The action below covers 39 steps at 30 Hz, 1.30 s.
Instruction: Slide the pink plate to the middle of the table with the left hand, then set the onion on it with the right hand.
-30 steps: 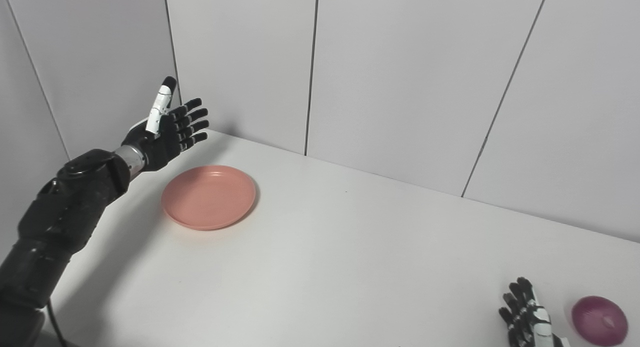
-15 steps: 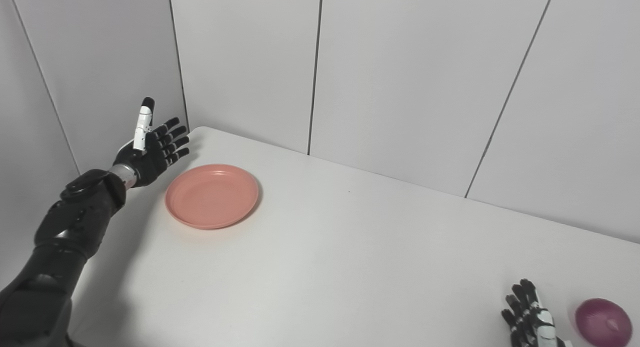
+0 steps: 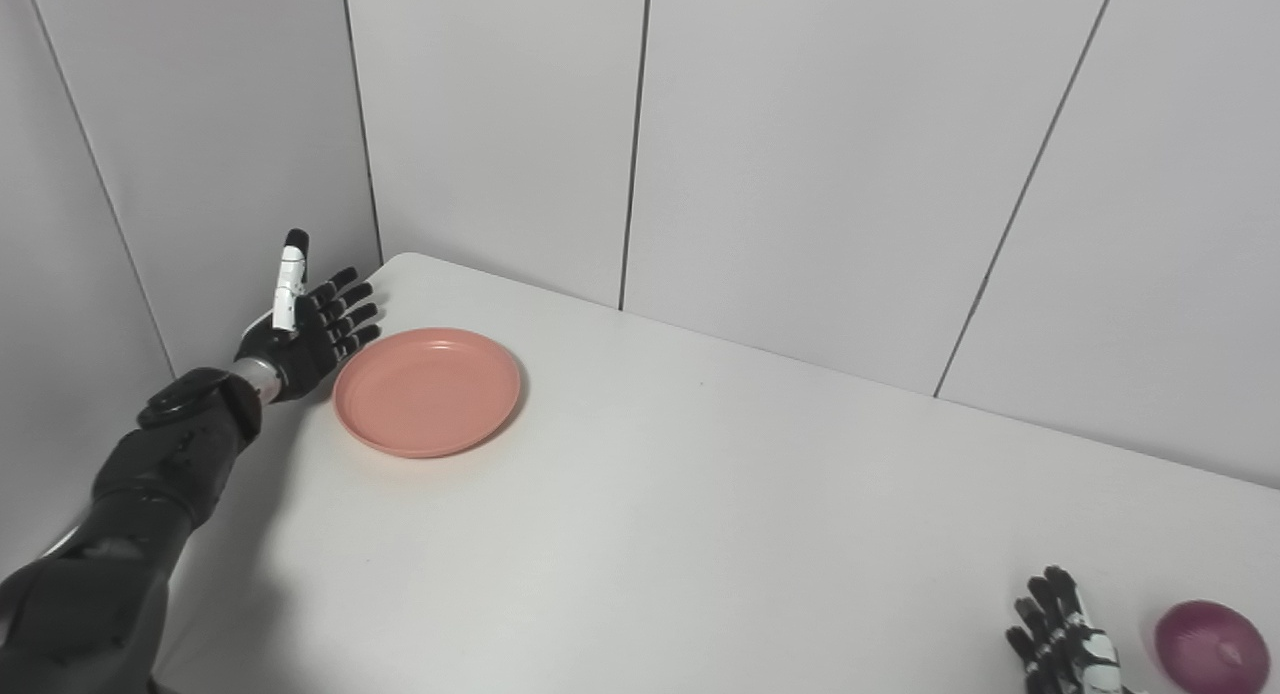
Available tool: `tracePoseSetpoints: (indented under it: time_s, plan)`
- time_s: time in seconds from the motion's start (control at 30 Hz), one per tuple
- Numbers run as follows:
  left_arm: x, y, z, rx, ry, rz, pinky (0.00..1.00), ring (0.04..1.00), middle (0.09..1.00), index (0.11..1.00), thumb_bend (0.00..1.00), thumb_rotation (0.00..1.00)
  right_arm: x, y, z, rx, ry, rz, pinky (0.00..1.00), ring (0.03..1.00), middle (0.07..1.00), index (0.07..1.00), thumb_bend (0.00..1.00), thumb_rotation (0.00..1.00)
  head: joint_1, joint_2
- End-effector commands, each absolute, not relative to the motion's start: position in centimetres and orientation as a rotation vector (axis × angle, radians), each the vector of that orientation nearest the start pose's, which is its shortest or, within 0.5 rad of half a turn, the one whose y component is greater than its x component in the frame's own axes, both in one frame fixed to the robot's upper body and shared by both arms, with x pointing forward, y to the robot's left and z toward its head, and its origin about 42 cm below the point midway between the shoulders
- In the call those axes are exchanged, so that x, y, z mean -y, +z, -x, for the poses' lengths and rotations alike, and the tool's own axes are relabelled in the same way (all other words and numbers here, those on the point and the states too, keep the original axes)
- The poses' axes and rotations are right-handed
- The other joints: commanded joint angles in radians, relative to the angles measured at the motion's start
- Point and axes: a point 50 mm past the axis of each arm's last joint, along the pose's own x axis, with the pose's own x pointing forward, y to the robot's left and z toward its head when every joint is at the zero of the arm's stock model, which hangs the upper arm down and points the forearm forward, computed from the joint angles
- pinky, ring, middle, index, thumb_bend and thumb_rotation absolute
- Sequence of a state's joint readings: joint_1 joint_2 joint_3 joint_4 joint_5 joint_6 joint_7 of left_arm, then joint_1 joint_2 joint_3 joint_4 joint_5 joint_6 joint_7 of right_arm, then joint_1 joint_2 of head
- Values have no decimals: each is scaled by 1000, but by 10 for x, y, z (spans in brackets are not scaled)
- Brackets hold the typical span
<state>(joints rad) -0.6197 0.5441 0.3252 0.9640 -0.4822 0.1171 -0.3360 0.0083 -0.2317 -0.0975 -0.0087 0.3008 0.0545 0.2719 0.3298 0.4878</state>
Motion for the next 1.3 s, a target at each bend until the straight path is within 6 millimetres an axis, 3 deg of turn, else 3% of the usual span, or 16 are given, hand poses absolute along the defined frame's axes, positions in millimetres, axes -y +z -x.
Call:
tracePoseSetpoints:
  time_s: [0.0,0.4,0.73,1.03,1.27]
  plan:
    - [-491,193,-448,-67,145,251,1000,1000,994,1000,943,995,305,98,-269,-85,169,-73,1000,1000,1000,1000,822,1000,-2,3]
    - [-488,164,-442,-128,124,284,1000,987,960,1000,908,974,301,100,-268,-77,171,-72,1000,1000,1000,1000,802,1000,-13,13]
    - [-453,140,-442,-145,76,354,1000,932,926,1000,884,998,300,107,-267,-73,166,-66,1000,1000,1000,1000,806,1000,-19,26]
    - [-420,134,-439,-160,23,399,950,865,875,997,908,967,298,109,-268,-70,170,-72,1000,1000,1000,1000,796,1000,-22,31]
    - [-387,128,-448,-175,-33,419,954,879,885,989,887,983,296,111,-268,-67,171,-76,1000,1000,1000,1000,795,1000,-27,36]
